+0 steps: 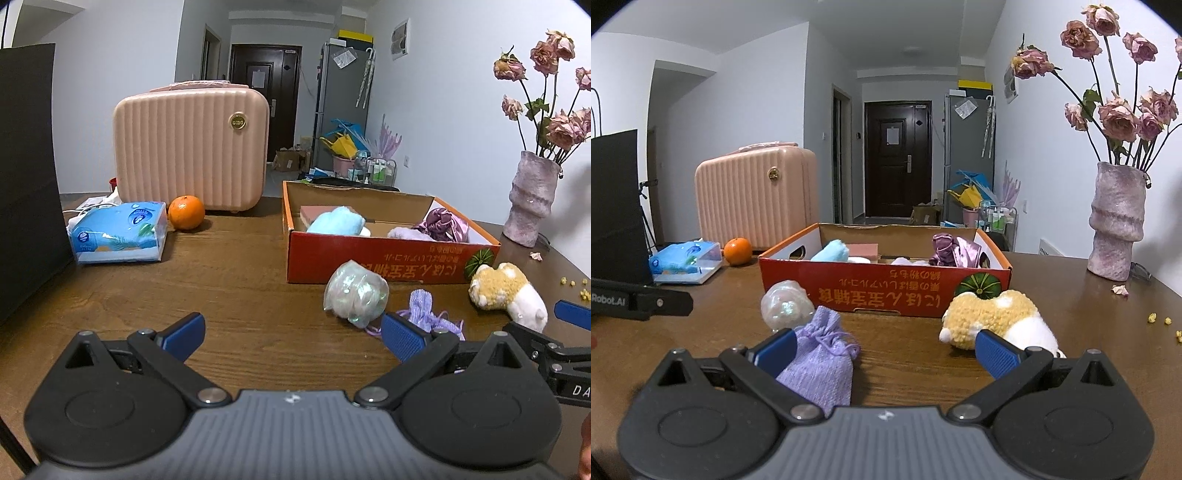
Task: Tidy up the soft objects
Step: 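Bring both tools back toward the pouch and plush on the table, then grasp the lavender drawstring pouch with the right tool and lift it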
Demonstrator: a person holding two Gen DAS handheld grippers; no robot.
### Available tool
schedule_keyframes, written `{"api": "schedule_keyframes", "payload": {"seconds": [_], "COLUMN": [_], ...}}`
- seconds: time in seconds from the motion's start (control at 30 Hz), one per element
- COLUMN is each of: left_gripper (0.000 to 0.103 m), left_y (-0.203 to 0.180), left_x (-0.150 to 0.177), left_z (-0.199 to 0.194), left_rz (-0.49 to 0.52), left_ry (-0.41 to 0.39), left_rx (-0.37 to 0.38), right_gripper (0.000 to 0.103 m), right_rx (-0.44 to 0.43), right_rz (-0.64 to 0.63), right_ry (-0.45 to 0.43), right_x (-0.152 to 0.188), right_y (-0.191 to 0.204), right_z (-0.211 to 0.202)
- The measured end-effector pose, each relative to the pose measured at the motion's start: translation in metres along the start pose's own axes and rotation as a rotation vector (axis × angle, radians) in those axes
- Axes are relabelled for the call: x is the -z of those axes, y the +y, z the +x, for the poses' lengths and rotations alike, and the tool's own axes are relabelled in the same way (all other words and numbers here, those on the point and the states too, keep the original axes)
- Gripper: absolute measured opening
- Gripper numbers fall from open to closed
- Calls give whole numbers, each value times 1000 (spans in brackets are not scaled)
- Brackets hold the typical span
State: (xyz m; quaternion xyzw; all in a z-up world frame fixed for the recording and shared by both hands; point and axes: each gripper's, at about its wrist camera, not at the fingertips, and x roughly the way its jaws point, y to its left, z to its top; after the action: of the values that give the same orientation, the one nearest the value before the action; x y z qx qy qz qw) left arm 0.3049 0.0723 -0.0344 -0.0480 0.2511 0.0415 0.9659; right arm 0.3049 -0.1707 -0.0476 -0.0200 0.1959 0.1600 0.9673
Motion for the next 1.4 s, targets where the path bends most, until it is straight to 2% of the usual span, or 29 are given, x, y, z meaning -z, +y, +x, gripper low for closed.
{"api": "schedule_keyframes", "payload": {"seconds": [0.47, 0.97, 1.27, 1.4], "left_gripper": [103, 103, 103, 103], "left_y": [3, 16, 28, 27], "left_x": [3, 8, 8, 8], "left_z": [-4, 0, 6, 6], "left_rz": [28, 112, 99, 100], "left_ry": [4, 3, 19, 16], "left_rx": [13, -39, -55, -47], "right_gripper": [103, 103, 103, 98], "right_rx": [-30, -84, -88, -98], "right_rz": [-11, -16, -10, 4], "right_ry": [46, 158, 211, 239], "right_x": [2, 1, 2, 4], "right_y": [9, 36, 45, 42], "right_z": [9, 43, 68, 76]}}
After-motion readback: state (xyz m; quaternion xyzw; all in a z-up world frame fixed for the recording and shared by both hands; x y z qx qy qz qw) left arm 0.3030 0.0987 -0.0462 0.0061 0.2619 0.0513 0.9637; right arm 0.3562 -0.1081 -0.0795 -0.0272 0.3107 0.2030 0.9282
